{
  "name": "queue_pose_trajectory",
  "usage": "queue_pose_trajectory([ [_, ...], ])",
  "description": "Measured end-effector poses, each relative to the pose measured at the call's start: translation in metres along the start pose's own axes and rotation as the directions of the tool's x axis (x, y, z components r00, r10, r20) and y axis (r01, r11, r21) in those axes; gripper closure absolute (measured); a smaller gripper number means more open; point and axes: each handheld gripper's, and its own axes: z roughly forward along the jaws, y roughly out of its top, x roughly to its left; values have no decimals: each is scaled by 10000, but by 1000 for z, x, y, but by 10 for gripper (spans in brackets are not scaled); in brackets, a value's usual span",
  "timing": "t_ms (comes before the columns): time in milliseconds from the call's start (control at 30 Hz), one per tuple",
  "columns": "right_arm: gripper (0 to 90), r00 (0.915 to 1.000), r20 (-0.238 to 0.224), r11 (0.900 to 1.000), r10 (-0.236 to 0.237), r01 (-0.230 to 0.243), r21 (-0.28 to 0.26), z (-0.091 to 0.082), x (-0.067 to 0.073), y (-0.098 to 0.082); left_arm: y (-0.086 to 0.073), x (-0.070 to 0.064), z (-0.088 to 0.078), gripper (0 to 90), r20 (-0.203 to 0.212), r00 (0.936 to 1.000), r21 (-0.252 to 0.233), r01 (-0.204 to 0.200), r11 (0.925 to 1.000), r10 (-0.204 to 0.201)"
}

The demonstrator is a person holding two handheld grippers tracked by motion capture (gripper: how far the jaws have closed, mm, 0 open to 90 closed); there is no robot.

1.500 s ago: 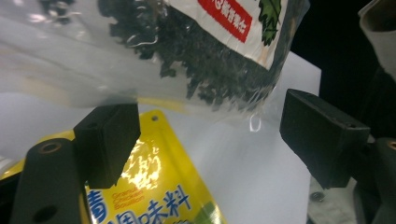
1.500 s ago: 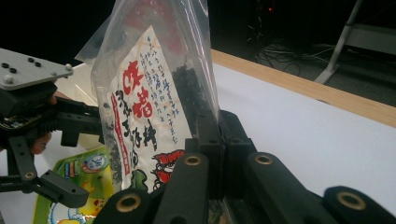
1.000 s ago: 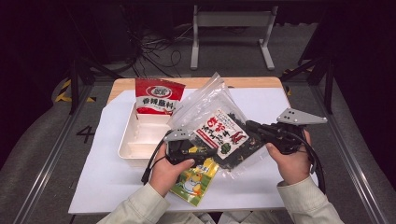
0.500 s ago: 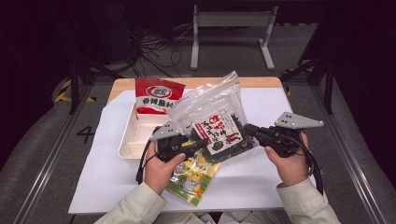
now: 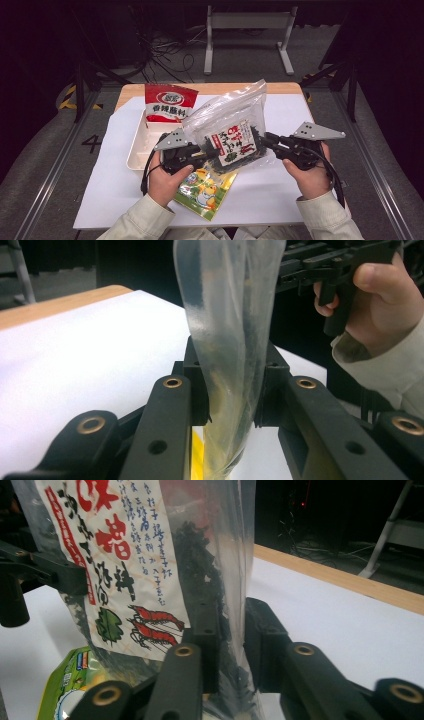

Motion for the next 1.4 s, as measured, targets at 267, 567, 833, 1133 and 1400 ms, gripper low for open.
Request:
queue_pose_trajectory([
  [267, 599, 9998, -219, 9995, -15, 8, -317, -6, -5, 0, 13, 2, -19, 741, -333, 9948, 275, -957, 9950, 966],
  [567, 572, 10000, -99, 9999, 10, -8, 136, -9, -14, -5, 26, 7, -45, 740, -751, 9849, 519, -1525, 9869, 1562],
  [833, 545, 9999, 105, 9966, 64, -72, 823, -6, -28, -14, 35, 7, -61, 741, -1236, 9709, 1321, -1890, 9731, 2053],
  [1133, 516, 9994, 154, 9900, 308, -326, 1372, -2, -38, -23, 39, 10, -75, 741, -1644, 9674, 1403, -1706, 9753, 1929],
  [1400, 496, 9984, 241, 9839, 511, -545, 1704, -1, -45, -31, 45, 9, -84, 741, -2120, 9562, 1460, -1733, 9740, 2019],
])
